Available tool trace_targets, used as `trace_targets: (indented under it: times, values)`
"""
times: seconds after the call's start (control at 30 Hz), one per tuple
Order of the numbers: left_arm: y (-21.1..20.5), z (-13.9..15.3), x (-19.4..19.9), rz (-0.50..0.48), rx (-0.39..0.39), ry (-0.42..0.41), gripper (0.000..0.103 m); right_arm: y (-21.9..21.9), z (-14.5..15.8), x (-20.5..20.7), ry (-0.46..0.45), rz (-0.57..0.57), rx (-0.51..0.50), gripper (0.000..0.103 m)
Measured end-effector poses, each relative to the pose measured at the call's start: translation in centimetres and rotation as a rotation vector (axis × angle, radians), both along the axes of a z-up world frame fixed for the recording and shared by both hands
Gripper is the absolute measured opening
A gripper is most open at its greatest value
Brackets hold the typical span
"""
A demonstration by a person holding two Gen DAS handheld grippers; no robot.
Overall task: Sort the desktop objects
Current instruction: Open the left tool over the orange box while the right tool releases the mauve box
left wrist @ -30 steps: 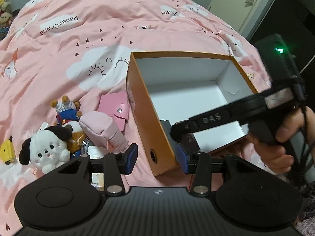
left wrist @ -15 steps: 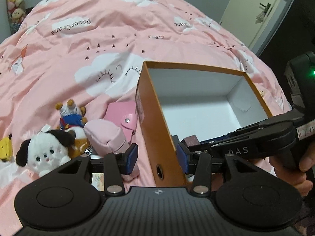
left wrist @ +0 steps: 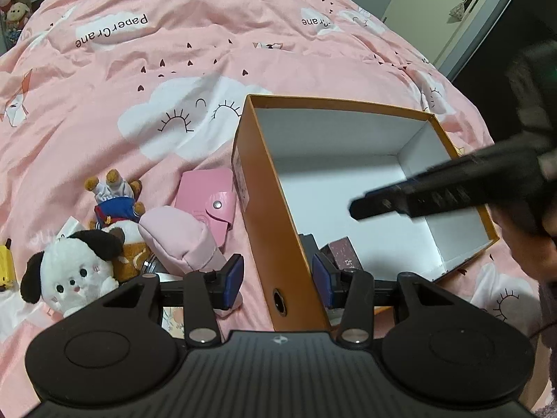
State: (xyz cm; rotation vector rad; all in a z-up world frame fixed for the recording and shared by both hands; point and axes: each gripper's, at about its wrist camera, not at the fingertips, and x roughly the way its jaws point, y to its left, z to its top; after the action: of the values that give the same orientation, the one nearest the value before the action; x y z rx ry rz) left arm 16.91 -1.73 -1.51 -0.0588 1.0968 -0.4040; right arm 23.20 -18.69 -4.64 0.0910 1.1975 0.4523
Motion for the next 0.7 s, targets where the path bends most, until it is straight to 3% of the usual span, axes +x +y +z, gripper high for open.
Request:
trace_targets:
  times: [0.13,0.27,0.7]
  values:
    - [0.1,-0.1,0.4,0.000,-0.004,0.012,0.051,1.1,-2.5,3.2,0.106,0.009,0.094,0.022]
    - [0.2,-0.2,0.6,0.000,-0.016,0.024,0.051,2.7,-4.4,4.3,0.179,0.046,0.097,0.022]
    - [0.4,-1.6,0.9,0.004,-0.055,0.055,0.050,1.8,-6.4,4.2,0.286,-0.009,0.146,0.022]
